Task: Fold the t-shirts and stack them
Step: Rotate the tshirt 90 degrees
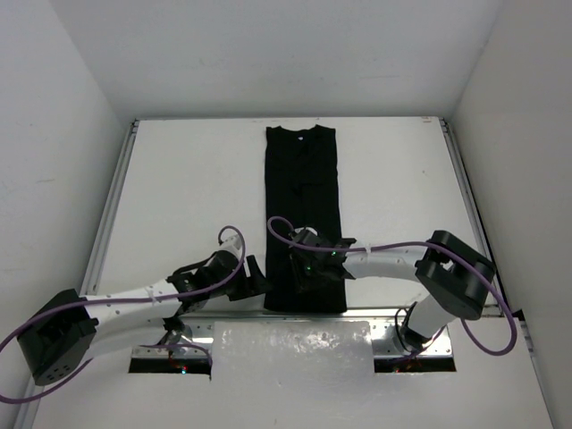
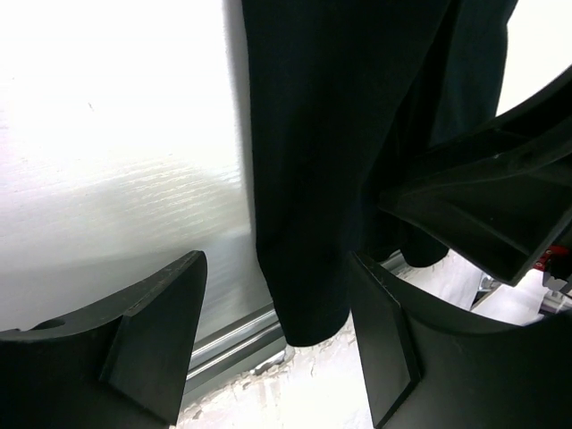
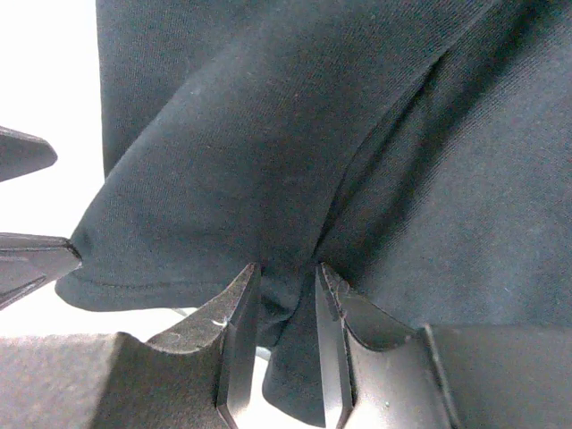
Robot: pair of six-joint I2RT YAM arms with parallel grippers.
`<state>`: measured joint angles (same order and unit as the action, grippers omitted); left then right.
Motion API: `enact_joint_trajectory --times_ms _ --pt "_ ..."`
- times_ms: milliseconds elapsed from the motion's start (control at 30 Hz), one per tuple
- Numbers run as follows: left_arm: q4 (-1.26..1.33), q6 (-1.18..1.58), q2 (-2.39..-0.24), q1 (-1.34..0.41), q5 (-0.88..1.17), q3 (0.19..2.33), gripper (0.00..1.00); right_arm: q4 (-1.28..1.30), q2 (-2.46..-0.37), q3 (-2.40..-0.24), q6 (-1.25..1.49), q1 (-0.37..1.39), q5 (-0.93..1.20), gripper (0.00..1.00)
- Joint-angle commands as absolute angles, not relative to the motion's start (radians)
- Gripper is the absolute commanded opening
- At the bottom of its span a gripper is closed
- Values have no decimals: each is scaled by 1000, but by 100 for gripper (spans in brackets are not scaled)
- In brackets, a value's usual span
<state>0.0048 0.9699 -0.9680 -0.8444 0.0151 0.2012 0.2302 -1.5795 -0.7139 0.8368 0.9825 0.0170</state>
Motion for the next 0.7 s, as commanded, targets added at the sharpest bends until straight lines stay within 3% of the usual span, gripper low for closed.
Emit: enact_joint_trajectory --times_ms 0,567,667 --pt "3 950 -946 -853 3 236 62 268 -1575 -771 842 1015 -69 31" --pt "-98 927 -884 -853 -40 275 62 313 -1637 -847 819 1035 -109 31" --pt "-109 922 -879 -853 -41 279 62 308 -1654 -851 821 1035 -103 26"
